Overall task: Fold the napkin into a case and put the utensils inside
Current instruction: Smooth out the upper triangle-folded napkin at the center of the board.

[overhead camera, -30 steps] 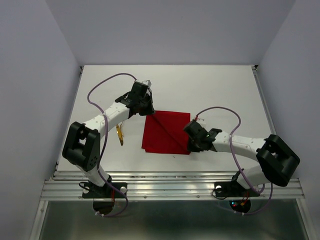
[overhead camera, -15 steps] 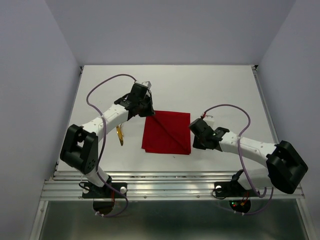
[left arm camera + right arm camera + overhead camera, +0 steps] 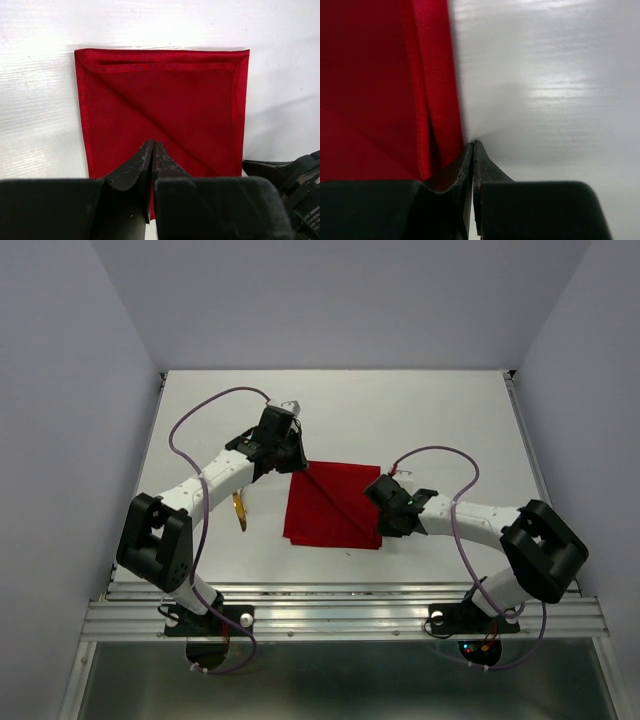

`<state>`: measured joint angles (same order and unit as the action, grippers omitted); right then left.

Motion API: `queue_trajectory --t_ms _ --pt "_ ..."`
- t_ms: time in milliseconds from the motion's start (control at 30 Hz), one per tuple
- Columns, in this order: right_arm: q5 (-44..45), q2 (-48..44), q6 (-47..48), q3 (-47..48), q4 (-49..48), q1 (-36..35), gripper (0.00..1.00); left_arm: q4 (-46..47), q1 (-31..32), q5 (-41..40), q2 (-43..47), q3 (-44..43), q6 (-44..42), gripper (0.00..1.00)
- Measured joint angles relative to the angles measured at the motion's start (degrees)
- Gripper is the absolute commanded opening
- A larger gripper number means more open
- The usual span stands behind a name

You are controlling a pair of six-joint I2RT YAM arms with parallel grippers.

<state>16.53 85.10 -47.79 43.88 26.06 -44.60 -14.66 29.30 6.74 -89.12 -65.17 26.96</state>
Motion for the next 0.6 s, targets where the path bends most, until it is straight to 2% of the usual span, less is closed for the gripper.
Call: queue_trajectory --t_ms 233,367,400,433,467,500,567,600 --pt "-1.8 5.7 0.2 5.1 -3.4 -3.2 0.07 -0.9 0.0 -0.9 0.0 -0.1 0.0 0.25" --pt "-3.0 7.3 0.2 7.1 -4.3 -4.4 0.11 -1.3 0.0 -1.4 0.0 -0.1 -0.1 0.31" --pt "-2.8 7.3 0.2 7.3 -4.2 -4.6 0.13 -1.4 0.0 -1.5 0.0 -0.1 -0.1 0.32" --pt "-2.3 7.2 0.3 7.4 -4.0 -4.6 0.19 -1.5 0.0 -1.7 0.0 -0.1 -0.1 0.36" --pt "-1.4 6.8 0.4 7.4 -3.7 -4.8 0.21 -1.5 0.1 -1.9 0.0 -0.1 -0.1 0.4" --pt "-0.8 6.3 0.6 7.4 -3.1 -4.7 0.27 -1.5 0.3 -2.2 0.0 -0.1 -0.1 0.5" --pt "-0.2 4.6 1.0 7.1 -2.4 -3.5 0.3 -1.6 0.9 -2.7 0.0 -0.1 -0.2 0.55" --pt "0.0 2.8 1.3 6.0 -2.4 -2.2 0.35 -2.0 1.3 -3.2 -0.1 -0.2 -0.2 0.58"
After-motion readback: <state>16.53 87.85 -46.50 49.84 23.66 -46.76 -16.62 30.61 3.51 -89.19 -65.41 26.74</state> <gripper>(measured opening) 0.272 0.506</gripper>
